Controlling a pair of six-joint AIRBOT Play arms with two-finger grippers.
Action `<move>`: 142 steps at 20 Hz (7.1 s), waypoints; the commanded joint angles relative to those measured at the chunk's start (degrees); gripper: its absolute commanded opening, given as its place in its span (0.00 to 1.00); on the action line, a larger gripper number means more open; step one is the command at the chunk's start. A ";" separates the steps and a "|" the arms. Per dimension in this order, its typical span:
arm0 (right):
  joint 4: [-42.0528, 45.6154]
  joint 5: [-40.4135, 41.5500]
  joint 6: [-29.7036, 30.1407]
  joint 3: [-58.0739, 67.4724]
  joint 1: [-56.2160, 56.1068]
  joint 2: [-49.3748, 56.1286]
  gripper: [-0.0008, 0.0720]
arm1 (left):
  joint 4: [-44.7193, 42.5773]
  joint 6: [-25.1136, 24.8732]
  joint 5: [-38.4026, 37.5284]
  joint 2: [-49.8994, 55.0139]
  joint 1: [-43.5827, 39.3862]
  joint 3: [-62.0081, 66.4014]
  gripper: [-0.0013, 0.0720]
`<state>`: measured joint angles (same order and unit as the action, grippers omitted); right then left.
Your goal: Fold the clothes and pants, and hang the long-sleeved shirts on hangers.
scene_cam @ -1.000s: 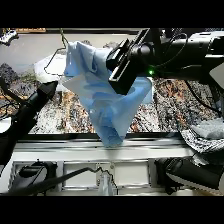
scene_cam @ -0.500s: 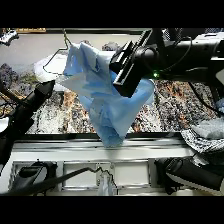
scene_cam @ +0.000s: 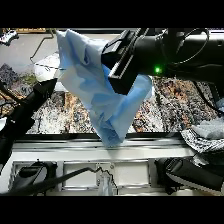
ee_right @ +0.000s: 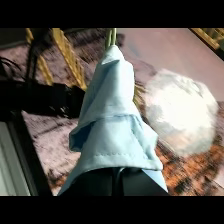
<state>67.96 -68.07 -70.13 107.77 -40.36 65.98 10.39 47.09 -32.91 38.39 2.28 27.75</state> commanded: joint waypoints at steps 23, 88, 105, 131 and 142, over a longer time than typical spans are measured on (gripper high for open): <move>14.99 -16.31 2.64 0.04 0.00 -3.15 0.04 | 0.42 -2.58 -4.96 -0.04 12.24 0.09 0.03; 44.15 -19.37 4.55 2.34 -4.68 -3.39 0.04 | -0.98 -10.91 -8.46 15.43 10.43 30.82 0.03; 59.87 -4.59 -9.35 6.23 9.42 0.33 0.04 | -2.84 -15.32 -40.70 12.85 -14.16 30.82 0.74; 65.66 16.46 -49.42 8.79 72.57 2.43 0.04 | -49.68 -3.34 -19.28 13.81 -25.81 30.67 0.68; 63.19 25.68 -58.34 8.76 82.16 7.56 0.04 | -49.37 0.76 -16.09 20.44 -25.88 30.67 0.66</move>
<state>131.72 -44.73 -125.25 116.46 39.92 72.66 -38.65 46.13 -49.39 57.52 -23.55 58.41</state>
